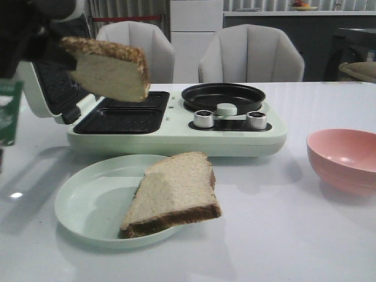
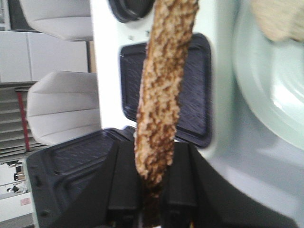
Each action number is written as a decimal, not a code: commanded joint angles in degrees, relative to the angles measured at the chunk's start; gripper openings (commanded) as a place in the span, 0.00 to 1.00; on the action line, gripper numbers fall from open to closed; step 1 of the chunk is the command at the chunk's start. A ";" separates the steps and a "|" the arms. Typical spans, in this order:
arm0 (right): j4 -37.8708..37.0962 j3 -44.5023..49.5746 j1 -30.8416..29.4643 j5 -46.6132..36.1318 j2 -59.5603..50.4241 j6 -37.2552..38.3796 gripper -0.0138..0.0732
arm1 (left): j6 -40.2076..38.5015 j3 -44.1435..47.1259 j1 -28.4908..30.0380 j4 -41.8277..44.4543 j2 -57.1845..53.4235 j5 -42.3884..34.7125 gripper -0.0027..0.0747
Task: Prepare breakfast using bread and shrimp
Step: 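Lift the bread slice with the left gripper over the sandwich plate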
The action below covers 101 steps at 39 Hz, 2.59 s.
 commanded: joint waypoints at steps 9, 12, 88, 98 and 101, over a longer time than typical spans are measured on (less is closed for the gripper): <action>-0.63 -0.82 -0.26 -5.14 -1.25 -0.08 0.31 | -0.78 -15.78 5.07 2.67 9.62 -0.61 0.19; -0.63 -0.82 -0.26 -5.14 -1.25 -0.08 0.31 | -0.78 -18.90 6.61 2.67 12.11 -2.32 0.19; -0.63 -0.82 -0.26 -5.09 -1.25 -0.08 0.31 | -0.78 -36.08 24.76 -0.24 43.18 -27.53 0.19; -0.63 -0.82 -0.26 -5.09 -1.25 -0.08 0.31 | -0.78 -36.16 24.76 -0.96 43.32 -27.53 0.33; -0.63 -0.82 -0.26 -5.09 -1.25 -0.08 0.31 | -0.78 -36.16 24.54 -1.85 43.32 -27.53 0.47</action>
